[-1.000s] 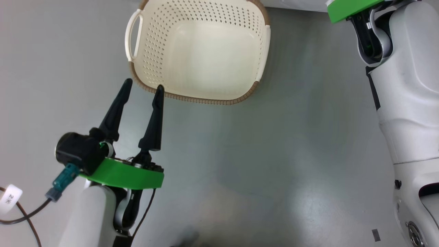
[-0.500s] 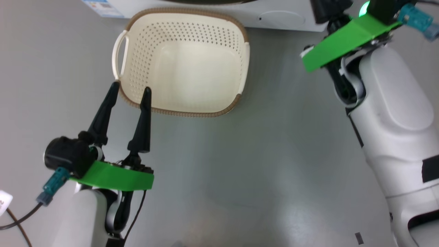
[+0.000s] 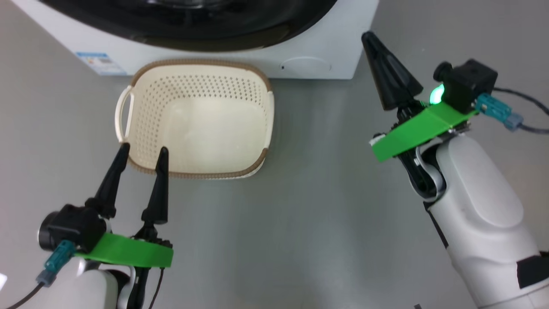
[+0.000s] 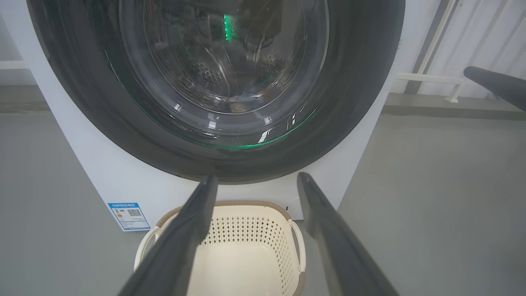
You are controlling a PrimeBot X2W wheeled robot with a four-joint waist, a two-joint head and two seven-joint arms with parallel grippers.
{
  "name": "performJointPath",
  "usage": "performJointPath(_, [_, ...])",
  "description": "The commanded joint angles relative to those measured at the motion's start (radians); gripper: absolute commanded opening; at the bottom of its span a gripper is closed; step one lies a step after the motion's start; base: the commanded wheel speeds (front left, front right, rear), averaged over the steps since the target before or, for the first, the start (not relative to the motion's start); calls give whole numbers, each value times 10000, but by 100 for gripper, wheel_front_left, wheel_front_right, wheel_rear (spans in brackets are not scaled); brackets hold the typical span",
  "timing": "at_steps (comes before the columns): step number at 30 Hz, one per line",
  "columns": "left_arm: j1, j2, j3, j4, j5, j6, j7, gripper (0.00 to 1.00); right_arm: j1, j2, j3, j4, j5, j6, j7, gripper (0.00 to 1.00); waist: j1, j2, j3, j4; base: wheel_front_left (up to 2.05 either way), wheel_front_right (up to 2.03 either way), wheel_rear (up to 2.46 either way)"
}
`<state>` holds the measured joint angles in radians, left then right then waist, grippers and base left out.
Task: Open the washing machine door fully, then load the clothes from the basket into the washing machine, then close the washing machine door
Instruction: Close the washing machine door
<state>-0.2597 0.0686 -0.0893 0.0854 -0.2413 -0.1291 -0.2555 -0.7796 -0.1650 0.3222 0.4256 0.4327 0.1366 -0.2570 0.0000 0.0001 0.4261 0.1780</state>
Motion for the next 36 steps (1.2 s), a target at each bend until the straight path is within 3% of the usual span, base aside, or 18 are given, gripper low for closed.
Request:
performJointPath(1, [232,323,427,-183,141,-15,-63,100,594,195,-41,-404,-81,-59,-47,0,0,-1,-688,-579,0,0,0])
performJointPath(3, [358,341,494,-166,145,-15,-63,100,903,205,-141,-456,-190,-59,-47,26,0,-1,-848,-676,0,0,0])
performJointPath(4, [413,351,532,-149,138,-15,-63,100,1034,220,-222,-463,-222,-59,-47,48,0,-1,-928,-718,0,0,0])
performJointPath(5, [475,359,567,-138,137,-15,-63,100,1151,214,-268,-476,-292,-59,-47,93,0,-1,-1012,-762,0,0,0])
performJointPath(6, [544,366,599,-130,142,-15,-63,100,1270,228,-354,-505,-335,-59,-47,100,0,-1,-1100,-804,0,0,0])
performJointPath(36, [3239,37,2450,-567,1109,53,-63,100,5990,272,-2363,-2357,-1167,-59,-47,100,0,-1,-3408,-1610,0,0,0])
